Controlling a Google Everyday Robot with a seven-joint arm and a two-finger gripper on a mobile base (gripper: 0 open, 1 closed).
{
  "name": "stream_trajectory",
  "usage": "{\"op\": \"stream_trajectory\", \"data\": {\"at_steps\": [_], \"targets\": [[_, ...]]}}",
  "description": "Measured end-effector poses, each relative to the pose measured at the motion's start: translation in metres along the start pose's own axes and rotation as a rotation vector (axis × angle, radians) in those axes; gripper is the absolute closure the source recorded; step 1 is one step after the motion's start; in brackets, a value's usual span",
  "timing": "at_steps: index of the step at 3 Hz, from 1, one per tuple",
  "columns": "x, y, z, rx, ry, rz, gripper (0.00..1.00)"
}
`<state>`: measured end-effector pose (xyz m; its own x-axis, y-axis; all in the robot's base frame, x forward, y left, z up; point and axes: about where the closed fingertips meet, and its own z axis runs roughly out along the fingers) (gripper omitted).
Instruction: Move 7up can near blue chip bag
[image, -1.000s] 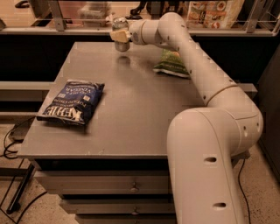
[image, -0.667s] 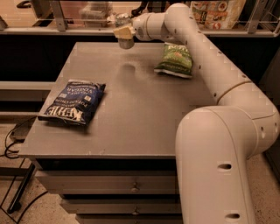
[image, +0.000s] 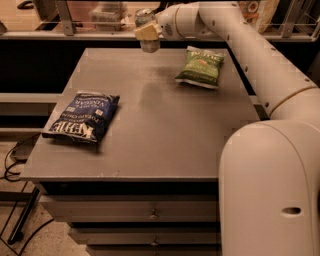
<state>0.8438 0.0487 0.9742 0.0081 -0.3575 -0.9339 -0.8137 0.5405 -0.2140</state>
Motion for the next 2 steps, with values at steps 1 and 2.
{"op": "stream_trajectory", "data": {"at_steps": [1, 2], "targets": [[-0.001, 0.014, 0.004, -0.047, 0.025, -0.029, 1.00], [-0.003, 0.038, -0.009, -0.105, 0.015, -0.024, 1.00]]}}
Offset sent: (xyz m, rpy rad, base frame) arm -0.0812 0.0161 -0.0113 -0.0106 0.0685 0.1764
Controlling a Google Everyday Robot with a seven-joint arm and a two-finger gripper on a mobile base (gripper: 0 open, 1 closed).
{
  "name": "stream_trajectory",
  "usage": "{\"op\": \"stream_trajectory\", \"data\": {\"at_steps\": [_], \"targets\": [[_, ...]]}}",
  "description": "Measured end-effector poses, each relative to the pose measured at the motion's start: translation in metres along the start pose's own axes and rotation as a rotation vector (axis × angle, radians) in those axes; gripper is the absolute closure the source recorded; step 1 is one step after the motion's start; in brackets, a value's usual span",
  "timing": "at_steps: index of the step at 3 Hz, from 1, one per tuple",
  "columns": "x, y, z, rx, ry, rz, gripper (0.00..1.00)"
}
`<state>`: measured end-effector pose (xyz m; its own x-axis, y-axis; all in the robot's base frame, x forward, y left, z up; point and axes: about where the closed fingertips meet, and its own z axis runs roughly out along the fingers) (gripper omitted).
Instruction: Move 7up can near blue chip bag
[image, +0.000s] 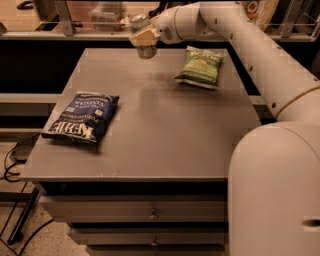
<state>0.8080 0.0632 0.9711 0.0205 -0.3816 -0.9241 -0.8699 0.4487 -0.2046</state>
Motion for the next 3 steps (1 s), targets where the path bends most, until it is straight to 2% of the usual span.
{"op": "stream_trajectory", "data": {"at_steps": [2, 3], "targets": [[0.003, 0.066, -0.005, -0.118, -0.072, 0.059, 1.00], [0.010, 0.091, -0.003, -0.158, -0.102, 0.085, 1.00]]}}
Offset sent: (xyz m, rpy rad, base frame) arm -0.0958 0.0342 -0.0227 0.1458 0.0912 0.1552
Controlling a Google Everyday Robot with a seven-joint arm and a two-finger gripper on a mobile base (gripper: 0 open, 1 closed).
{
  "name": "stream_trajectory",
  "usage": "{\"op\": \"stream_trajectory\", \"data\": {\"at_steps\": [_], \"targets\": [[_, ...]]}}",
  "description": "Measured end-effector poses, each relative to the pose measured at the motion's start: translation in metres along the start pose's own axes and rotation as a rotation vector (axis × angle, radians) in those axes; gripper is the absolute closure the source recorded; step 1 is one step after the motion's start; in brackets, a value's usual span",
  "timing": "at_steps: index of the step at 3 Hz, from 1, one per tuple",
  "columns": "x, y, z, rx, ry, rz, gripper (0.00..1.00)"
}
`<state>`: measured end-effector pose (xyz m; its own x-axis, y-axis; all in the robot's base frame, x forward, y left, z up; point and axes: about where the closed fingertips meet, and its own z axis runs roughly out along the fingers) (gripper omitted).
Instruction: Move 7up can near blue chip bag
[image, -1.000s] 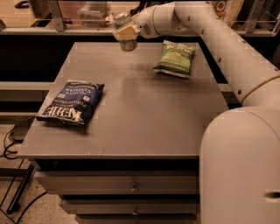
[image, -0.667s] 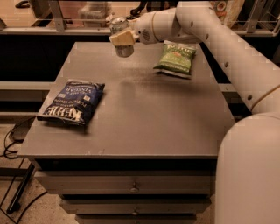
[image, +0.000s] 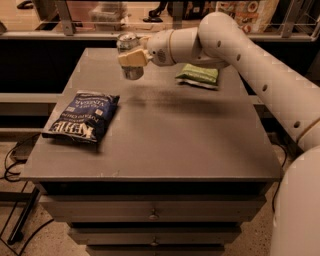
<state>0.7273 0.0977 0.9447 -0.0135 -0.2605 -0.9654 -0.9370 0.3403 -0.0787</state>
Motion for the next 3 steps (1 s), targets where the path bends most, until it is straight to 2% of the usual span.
{"op": "stream_trajectory", "data": {"at_steps": [1, 2, 3], "targets": [[0.013, 0.012, 0.001, -0.008, -0.020, 0.024, 0.84], [0.033, 0.022, 0.004, -0.008, -0.010, 0.030, 0.53], [0.045, 0.025, 0.004, -0.001, 0.001, 0.028, 0.30]]}}
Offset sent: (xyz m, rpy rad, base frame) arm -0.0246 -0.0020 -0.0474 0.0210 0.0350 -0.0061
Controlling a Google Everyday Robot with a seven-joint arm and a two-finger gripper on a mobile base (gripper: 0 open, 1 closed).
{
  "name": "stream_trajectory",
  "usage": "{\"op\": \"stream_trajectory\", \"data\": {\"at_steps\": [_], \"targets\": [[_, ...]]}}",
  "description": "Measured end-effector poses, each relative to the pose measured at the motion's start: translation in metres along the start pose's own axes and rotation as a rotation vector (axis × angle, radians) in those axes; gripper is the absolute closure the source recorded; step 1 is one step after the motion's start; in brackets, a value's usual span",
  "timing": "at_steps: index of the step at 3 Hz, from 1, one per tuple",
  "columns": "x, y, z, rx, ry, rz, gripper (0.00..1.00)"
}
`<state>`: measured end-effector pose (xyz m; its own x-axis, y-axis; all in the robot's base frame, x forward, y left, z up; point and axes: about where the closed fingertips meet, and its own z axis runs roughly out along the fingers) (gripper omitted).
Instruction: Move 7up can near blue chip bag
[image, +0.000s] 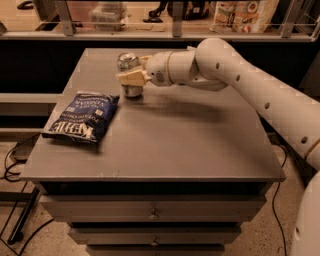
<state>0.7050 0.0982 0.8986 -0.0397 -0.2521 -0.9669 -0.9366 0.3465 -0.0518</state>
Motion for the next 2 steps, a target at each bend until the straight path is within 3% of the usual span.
{"op": "stream_trajectory", "data": {"at_steps": [1, 2], "targets": [[0.0047, 0.0039, 0.0001, -0.001, 0.010, -0.008, 0.01], [0.0042, 0.0047, 0.0002, -0.004, 0.008, -0.005, 0.00]]}}
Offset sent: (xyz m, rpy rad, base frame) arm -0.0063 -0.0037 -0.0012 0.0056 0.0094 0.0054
